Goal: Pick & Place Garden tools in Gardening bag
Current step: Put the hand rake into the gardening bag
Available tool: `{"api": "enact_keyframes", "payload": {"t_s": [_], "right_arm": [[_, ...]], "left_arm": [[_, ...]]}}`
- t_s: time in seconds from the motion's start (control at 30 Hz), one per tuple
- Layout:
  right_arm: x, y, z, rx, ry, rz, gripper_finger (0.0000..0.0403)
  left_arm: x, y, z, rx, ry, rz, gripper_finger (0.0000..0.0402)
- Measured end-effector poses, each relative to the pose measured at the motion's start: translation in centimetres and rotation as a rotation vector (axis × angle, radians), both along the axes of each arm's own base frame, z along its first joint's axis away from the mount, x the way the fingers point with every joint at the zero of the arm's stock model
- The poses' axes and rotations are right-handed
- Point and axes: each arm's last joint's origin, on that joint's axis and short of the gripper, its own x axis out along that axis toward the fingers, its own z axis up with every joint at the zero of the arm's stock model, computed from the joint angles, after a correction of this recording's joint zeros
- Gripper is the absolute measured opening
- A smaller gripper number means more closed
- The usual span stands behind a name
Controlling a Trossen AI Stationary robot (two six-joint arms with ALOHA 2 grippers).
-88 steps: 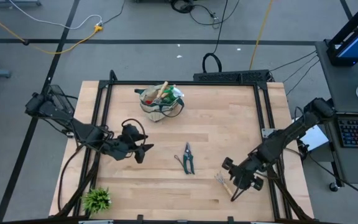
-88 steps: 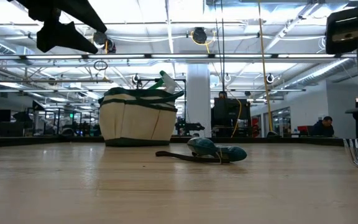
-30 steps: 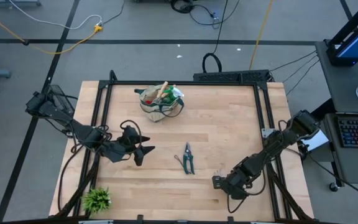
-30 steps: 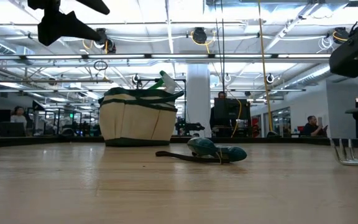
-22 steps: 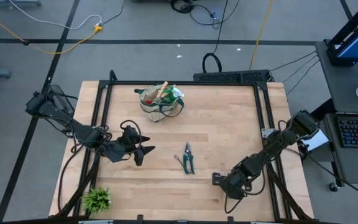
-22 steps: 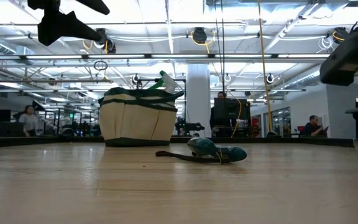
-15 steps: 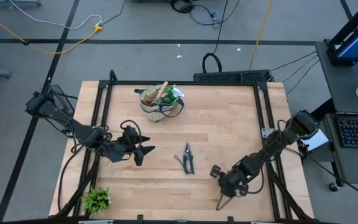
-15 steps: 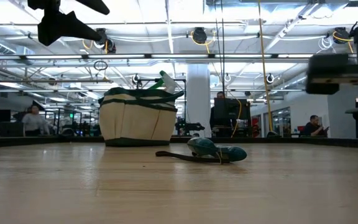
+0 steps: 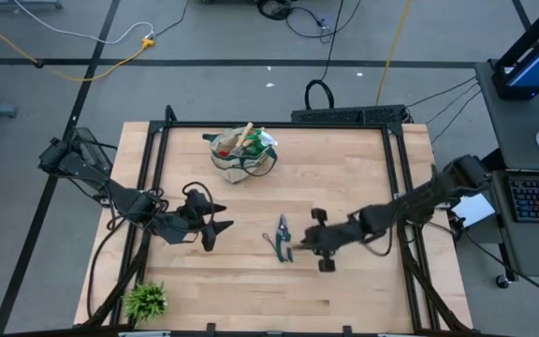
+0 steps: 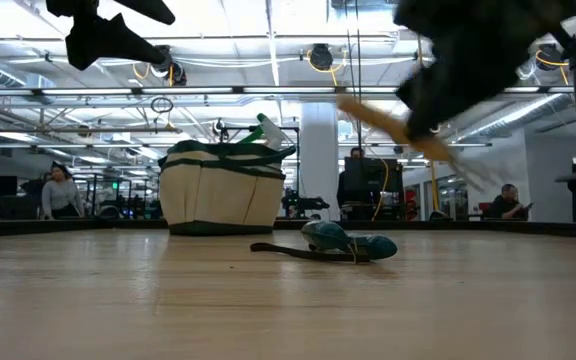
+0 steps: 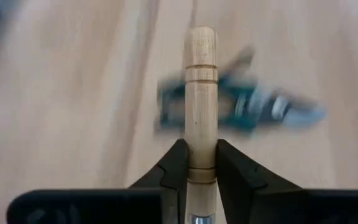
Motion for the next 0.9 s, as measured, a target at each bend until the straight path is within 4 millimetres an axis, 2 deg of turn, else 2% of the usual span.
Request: {"api": "enact_keyframes", "payload": {"t_s": [0.23,0.43,0.77,0.9], "right_arm": [[1.6,-3.6,4.8,0.263,-0.306,-0.135,0.0051],[2.8,-6.6,7.2,0.447,-0.522,-0.217,0.0051],[3.5,-9.7,9.0,0.500,-0.743,-0.295,0.0051],[3.5,-10.6,9.5,0.529,-0.792,-0.323,0.0051]], "left_arm": [[0.3,-0.2,0.5,0.036,-0.039,-0.033,0.0266],[1.0,0.0,1.7,0.051,-0.155,-0.040,0.0266],[2.5,2.4,3.6,0.116,-0.308,0.041,0.0266],[3.0,3.6,4.5,0.082,-0.397,0.061,0.0266]]}}
